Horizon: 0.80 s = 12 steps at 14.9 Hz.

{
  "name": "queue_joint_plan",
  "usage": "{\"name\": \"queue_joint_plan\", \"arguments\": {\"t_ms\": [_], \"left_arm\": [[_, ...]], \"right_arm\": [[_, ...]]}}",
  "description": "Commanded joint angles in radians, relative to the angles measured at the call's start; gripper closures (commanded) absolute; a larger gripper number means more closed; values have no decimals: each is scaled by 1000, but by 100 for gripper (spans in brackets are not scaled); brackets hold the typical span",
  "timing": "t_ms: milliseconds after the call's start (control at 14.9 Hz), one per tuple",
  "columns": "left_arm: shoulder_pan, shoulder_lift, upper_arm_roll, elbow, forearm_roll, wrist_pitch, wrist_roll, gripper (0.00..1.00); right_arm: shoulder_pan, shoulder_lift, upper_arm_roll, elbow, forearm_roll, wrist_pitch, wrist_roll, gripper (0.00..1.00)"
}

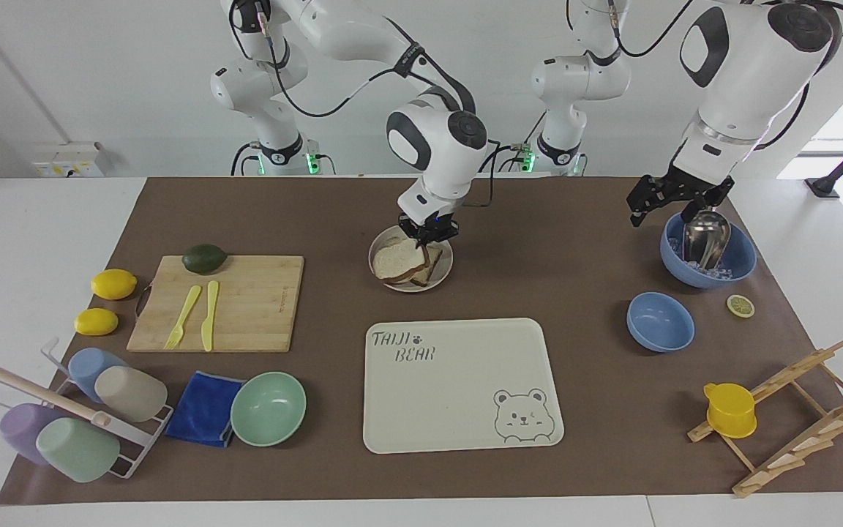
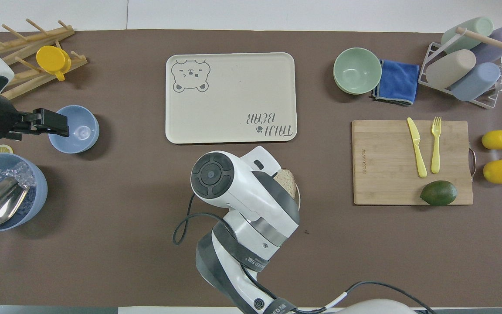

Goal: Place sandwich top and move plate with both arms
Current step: 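Lower the bread onto the egg and open the right gripper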

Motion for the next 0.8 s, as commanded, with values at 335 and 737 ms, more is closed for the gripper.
{"name": "queue_joint_plan", "arguments": {"t_ms": [335,737], "left_arm": [[1,-47,-8,-88,7,55,-1,0],[-39,-61,-14,-169,-42,136,-63,0]], "right_arm": [[-18,5,0,10,42,53,17,0],[-191,-176,-2,14,120,-31,-129,0]]}}
